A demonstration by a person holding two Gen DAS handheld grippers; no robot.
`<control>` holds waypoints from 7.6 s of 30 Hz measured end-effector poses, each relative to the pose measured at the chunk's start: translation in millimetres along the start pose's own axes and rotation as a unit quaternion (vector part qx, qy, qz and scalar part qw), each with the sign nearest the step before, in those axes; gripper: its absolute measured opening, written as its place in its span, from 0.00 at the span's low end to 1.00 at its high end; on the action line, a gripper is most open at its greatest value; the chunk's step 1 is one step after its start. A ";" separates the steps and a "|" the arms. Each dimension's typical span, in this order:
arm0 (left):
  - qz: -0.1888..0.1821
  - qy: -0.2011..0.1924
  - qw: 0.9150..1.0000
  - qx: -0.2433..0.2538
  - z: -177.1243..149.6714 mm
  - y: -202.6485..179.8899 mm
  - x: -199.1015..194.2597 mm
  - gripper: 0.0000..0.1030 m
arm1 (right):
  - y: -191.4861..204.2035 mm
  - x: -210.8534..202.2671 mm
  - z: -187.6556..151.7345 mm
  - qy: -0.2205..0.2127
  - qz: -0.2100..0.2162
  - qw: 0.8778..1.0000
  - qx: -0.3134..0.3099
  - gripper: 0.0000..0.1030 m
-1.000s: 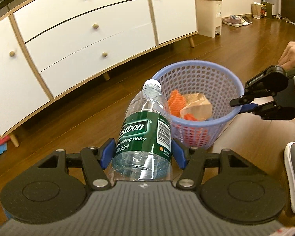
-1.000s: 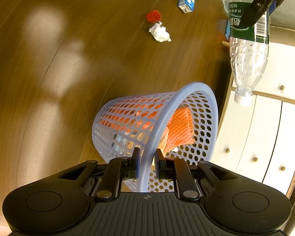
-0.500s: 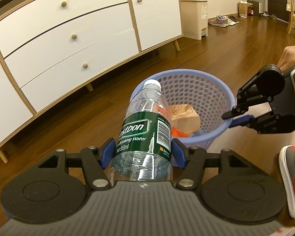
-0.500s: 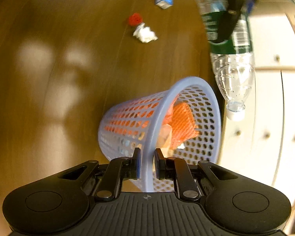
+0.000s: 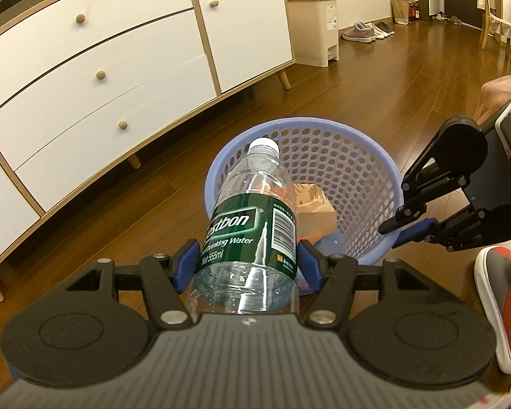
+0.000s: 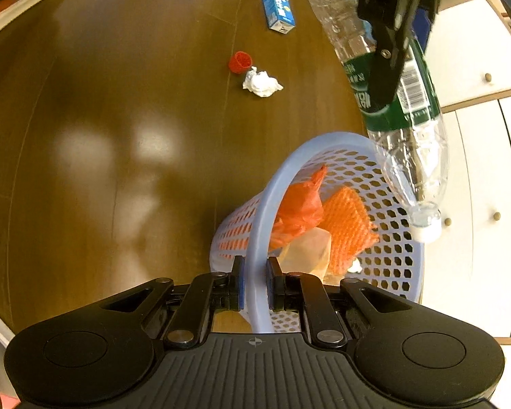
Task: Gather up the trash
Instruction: 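Lift the water bottle with the left tool and carry it over the basket, then lower the bottle into the basket and open the left tool, then move the open left tool toward the red bottle cap, then close the left tool on the red bottle cap, then lift the red cap with the left tool and carry it over the basket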
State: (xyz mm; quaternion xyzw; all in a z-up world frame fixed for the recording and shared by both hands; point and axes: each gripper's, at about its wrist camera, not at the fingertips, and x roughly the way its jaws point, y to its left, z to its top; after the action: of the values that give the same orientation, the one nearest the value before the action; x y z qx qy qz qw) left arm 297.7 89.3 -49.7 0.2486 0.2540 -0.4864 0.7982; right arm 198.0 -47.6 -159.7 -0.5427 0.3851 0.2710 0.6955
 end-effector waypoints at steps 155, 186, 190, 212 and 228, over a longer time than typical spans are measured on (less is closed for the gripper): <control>0.089 0.170 0.980 -0.060 -191.9 99.8 52.2 0.56 | -16.9 -4.3 10.2 0.007 0.046 0.998 0.037 0.09; 0.066 0.179 0.981 -0.025 -192.3 90.6 93.8 0.29 | -25.9 -7.5 12.7 -0.003 0.042 0.997 0.064 0.09; 0.067 0.147 0.987 -0.022 -164.1 85.7 66.4 0.29 | -23.4 -6.3 14.5 -0.002 0.044 0.997 0.057 0.09; 0.084 0.043 0.996 -0.005 -49.9 54.1 3.2 0.29 | -28.0 -1.0 12.0 0.026 0.025 0.998 0.044 0.09; 0.055 0.002 0.998 0.015 -21.6 36.6 21.9 0.29 | -31.4 4.2 8.4 0.031 0.020 0.998 0.048 0.09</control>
State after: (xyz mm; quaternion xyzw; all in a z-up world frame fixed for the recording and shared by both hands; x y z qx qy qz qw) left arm 336.0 103.7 -74.6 0.2753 0.2339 -0.4448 0.8195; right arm 227.3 -48.0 -145.2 -0.5090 0.4300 0.2488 0.7030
